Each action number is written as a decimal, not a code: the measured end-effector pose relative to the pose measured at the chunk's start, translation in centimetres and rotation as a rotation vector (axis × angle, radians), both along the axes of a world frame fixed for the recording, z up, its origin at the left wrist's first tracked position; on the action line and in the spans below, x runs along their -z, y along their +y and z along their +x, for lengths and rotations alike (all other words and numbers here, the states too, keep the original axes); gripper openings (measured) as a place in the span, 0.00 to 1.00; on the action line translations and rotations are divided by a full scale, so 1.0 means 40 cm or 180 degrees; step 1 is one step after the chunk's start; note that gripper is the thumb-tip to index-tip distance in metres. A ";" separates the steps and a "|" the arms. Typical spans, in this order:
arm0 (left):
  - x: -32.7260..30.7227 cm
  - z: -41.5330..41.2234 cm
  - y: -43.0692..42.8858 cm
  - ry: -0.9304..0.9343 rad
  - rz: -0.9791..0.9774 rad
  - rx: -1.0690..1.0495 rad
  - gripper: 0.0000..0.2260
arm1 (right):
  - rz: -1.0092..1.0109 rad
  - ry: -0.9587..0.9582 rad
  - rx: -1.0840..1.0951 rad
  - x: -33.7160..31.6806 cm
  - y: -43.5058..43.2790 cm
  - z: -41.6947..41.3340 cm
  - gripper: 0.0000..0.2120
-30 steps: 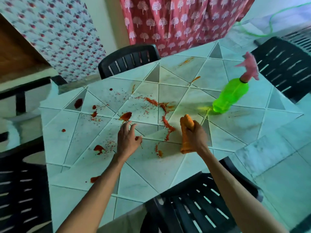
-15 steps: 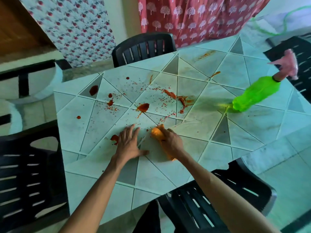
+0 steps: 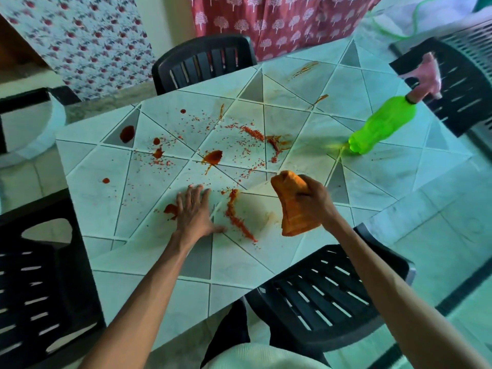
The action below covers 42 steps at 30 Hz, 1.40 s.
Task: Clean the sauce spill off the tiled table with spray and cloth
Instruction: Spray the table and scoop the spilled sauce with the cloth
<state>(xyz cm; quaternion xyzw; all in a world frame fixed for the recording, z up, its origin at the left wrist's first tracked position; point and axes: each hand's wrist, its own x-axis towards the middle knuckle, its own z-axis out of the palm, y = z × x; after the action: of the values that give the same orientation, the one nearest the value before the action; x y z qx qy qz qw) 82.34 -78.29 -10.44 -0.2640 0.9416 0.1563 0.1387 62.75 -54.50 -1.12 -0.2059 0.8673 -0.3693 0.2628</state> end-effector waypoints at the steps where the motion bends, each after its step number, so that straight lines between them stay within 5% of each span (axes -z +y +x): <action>1: -0.004 -0.003 0.000 -0.0051 0.0000 -0.0009 0.60 | 0.0049 0.0010 0.0069 0.002 0.020 -0.014 0.18; 6: -0.015 -0.018 0.002 -0.0270 -0.0018 -0.0022 0.60 | 0.0526 0.0276 0.0328 0.028 0.075 -0.048 0.26; 11: -0.021 -0.025 0.004 -0.0367 -0.0050 -0.0026 0.59 | 0.0915 0.0137 -0.0033 0.107 0.031 0.014 0.22; 21: -0.039 -0.037 0.018 -0.0502 -0.0101 -0.0043 0.61 | 0.0465 -0.0330 -0.0594 0.125 -0.075 0.189 0.23; 30: -0.081 -0.125 0.060 -0.1406 -0.0707 0.0175 0.55 | 0.0031 0.0166 0.0162 0.004 0.108 -0.071 0.18; 35: -0.096 -0.164 0.084 -0.1618 -0.0857 0.0186 0.52 | 0.0709 0.0655 0.0760 0.015 0.204 -0.252 0.17; 42: -0.091 -0.158 0.087 -0.1584 -0.0788 -0.0011 0.53 | 0.1353 0.0916 0.0413 0.092 0.223 -0.329 0.14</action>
<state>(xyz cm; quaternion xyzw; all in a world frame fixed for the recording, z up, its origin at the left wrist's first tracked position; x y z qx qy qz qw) 76.01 -74.80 -6.80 -0.3108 0.8901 -0.0293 0.3321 49.60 -45.59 -4.80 -0.1405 0.9652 -0.1620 0.1499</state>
